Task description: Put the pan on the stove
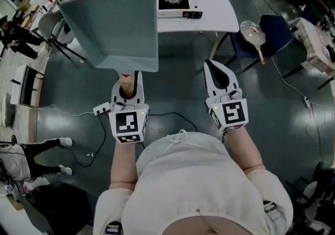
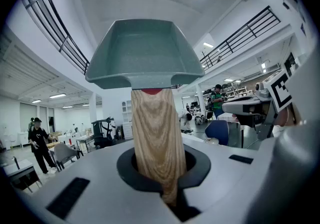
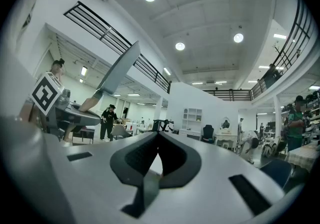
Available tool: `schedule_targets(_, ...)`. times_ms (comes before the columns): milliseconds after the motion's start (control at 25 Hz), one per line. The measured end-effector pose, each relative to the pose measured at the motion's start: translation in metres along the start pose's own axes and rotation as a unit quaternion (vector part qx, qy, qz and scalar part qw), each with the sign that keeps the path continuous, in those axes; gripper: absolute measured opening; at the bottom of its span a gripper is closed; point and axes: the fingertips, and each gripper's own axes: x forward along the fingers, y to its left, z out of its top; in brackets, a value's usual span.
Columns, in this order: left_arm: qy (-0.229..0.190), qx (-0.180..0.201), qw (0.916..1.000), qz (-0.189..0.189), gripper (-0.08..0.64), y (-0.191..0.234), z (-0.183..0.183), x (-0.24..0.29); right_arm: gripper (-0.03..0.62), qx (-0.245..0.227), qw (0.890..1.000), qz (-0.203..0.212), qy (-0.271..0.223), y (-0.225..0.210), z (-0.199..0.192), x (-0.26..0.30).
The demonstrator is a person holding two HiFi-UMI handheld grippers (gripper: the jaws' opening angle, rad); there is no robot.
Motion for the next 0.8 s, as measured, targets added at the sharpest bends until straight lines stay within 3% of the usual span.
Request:
schedule_targets(440,0.018,-0.010,0.9996,-0.017,0.029,0.024,-0.022,-0.005,0.003,0.006,1.000,-0.019,0.011,0.025,-0.007,0.009)
schedule_targets(800,0.060,-0.008,0.9981,-0.012,0.029,0.052,-0.055,0.009,0.005,0.026,0.998,-0.044,0.028,0.022,-0.028,0.035)
